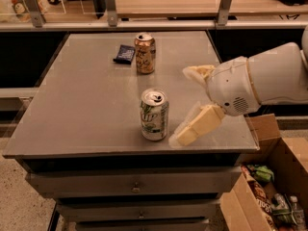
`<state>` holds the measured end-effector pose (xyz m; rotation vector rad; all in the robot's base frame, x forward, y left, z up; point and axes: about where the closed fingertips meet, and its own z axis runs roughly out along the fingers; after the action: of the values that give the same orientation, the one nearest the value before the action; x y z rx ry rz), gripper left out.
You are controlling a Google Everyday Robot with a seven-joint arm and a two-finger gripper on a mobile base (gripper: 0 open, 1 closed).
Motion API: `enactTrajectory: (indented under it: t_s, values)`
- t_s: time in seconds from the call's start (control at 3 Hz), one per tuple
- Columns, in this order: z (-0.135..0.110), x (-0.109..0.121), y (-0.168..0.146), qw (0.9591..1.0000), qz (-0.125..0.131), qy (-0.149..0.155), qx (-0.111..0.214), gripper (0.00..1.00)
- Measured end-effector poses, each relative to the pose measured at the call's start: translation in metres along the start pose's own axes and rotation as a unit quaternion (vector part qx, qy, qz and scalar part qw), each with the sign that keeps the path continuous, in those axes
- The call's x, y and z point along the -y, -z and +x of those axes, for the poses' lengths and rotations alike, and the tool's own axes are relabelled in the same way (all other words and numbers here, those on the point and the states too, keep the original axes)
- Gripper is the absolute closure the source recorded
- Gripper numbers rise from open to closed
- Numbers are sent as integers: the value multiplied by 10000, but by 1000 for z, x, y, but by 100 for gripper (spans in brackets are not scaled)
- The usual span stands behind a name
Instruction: Move 7up can near orange can
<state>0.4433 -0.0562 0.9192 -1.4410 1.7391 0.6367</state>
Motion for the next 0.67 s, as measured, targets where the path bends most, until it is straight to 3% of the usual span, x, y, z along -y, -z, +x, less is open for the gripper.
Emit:
enactTrajectory:
  t_s: [0.67]
  values:
    - [1, 4, -59, 9996, 50, -195, 188, 0]
